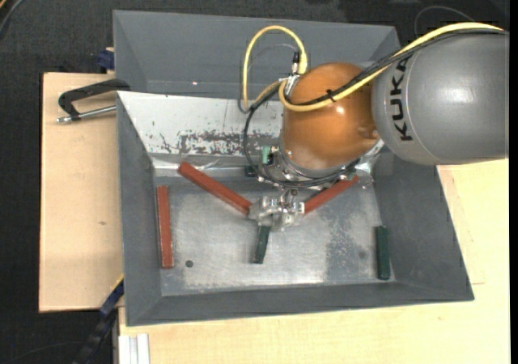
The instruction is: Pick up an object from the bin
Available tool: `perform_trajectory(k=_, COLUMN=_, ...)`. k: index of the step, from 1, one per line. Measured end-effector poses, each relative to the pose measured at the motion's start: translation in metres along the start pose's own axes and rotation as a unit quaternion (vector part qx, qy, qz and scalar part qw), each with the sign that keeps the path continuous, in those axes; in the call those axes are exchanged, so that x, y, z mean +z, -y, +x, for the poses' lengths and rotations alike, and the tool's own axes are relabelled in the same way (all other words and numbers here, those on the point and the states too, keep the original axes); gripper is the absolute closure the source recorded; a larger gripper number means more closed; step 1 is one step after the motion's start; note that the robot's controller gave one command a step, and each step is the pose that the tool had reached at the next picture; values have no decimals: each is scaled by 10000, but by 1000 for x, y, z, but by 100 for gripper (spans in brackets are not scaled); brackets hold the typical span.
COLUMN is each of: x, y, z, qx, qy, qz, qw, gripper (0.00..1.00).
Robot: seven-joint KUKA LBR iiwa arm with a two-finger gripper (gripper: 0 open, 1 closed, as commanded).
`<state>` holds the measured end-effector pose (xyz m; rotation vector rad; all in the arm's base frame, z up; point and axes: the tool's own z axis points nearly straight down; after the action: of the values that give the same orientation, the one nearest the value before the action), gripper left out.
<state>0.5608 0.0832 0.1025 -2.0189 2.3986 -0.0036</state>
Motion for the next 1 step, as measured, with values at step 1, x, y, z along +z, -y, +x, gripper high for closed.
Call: perform_trajectory(k=1, x=-131, y=44, z=29, qx=-102, qy=9, qz=47, qw=9999, gripper=100)
